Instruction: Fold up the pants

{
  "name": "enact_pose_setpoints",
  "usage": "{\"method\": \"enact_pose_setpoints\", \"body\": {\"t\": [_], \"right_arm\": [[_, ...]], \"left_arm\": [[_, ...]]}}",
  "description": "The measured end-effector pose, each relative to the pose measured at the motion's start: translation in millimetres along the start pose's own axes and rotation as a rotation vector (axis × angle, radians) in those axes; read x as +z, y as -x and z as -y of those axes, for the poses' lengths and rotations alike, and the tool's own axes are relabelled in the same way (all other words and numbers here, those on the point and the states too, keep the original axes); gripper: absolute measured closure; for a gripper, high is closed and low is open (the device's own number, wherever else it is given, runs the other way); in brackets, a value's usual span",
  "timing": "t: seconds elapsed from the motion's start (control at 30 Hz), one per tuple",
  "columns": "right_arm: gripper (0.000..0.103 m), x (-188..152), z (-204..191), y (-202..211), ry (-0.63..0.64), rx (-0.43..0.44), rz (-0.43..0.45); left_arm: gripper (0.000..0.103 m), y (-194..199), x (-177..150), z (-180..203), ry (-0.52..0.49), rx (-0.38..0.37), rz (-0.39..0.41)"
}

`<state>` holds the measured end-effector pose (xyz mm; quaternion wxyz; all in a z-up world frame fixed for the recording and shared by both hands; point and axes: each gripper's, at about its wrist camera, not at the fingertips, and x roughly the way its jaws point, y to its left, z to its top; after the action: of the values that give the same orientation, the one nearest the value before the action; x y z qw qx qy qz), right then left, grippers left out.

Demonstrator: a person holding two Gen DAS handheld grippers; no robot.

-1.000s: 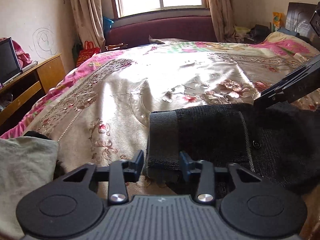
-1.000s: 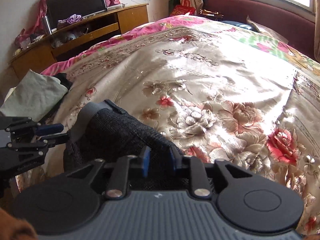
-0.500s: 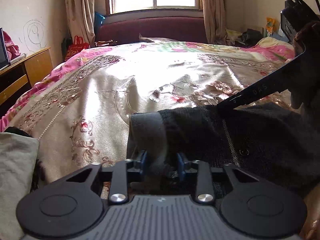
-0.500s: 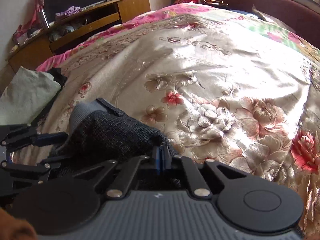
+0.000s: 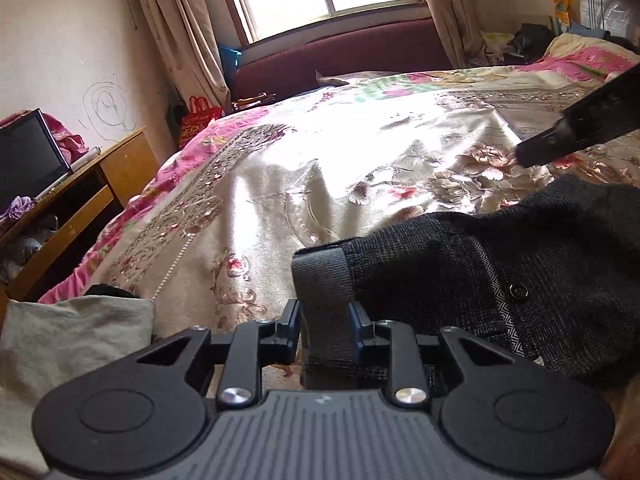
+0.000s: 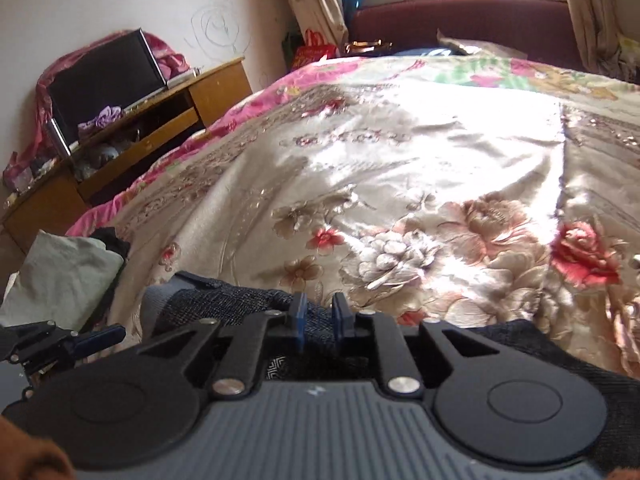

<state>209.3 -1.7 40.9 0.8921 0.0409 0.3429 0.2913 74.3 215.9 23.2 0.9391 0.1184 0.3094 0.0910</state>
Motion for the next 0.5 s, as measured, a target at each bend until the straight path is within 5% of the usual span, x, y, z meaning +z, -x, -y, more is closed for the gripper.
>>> {"method": "enact_pose_setpoints", "body": {"t": [0.1,0.17,0.33,0.5], "right_arm": [[0.068,-24,36,68,-0.078,-0.071,0.062],[0.068,-51,72,111,-0.155,-0.202,0.056],[0.066,-118,164,208,-0.42,-0.501,0.054],[0.066,-156,230,241,-0.691,-0.501,0.148]], "left_arm": [[0.062,16,9,5,-0.015,-0.032,0.038],[0.062,26,17,21,-0.061,-0.092,0.067],[0.056,45,30,100,-0.193,-0.365,0.08],[0.054,71,29,211,-0.451,-0.542,0.164]]}}
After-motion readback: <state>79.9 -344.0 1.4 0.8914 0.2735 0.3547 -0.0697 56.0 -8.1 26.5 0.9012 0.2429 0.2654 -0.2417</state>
